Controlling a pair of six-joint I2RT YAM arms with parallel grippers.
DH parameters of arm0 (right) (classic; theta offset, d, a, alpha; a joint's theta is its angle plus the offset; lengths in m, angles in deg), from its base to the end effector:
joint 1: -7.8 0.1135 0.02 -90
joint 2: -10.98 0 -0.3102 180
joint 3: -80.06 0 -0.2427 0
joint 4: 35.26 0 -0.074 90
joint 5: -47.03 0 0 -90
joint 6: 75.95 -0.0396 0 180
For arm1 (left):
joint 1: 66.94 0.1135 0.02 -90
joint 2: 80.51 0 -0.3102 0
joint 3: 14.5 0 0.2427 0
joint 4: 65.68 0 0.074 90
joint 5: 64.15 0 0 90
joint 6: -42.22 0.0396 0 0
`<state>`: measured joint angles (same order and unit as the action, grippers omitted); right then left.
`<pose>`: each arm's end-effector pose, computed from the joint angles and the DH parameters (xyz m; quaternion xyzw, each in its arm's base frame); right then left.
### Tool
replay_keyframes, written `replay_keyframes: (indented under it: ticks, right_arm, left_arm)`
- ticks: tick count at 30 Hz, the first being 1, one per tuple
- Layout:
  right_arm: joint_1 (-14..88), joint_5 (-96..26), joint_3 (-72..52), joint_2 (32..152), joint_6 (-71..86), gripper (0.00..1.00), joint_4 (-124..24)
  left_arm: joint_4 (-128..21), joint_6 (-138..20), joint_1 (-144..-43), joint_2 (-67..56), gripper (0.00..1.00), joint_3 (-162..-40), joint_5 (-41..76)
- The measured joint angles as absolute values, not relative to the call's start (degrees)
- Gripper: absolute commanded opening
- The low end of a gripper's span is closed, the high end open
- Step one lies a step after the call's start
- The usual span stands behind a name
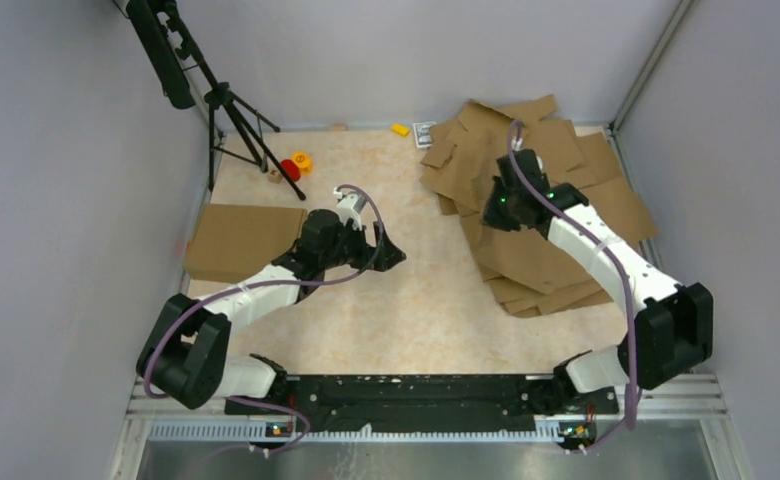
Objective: Fold the paper box
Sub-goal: Move the paper box to the paper box.
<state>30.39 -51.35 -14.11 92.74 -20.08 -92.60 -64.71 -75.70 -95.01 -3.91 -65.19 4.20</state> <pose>0.2656 0.1043 0.3470 0.1181 0.9394 0.0882 0.3095 0.2272 -0.1377 0.2591 0.0994 0.8368 -0.3826 0.3788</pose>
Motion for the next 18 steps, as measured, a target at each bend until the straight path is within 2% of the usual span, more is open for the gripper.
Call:
replay_keyframes:
  ticks: [2,4,6,8,12,15,18]
  right_arm:
    - [33.6,-47.6,-16.4,91.4,-25.4,0.02,-87.0]
    - [36.1,-42.9,-21.5,89.9,-31.6,0.44,-77.8]
    - [38.1,-37.9,-26.9,89.9,-37.9,0.75,-68.0]
    - [38.8,-35.1,-28.3,91.1,-40.8,0.81,-64.1]
    - [38.8,-35.4,-23.7,93.2,-37.4,0.82,-65.7]
    - [38.1,-38.1,-21.0,91.6,-30.9,0.81,-67.5]
    - [34.9,-39.1,-22.4,87.3,-25.1,0.74,-69.7]
  left_arm:
    - [-64.7,-75.5,-95.3,-3.9,0.99,-65.2,4.1]
    - [-64.8,-75.4,-95.5,-4.0,0.99,-65.2,3.9]
    - [-65.3,-75.4,-95.6,-4.6,0.99,-64.8,3.5]
    - [-66.5,-75.4,-95.6,-5.8,0.99,-63.6,3.1]
    - [-67.2,-76.1,-95.6,-7.8,0.99,-61.4,3.0]
    - [-66.7,-76.8,-95.6,-8.0,0.99,-60.5,3.4]
    - [-65.8,-78.0,-95.6,-7.9,0.99,-60.4,3.9]
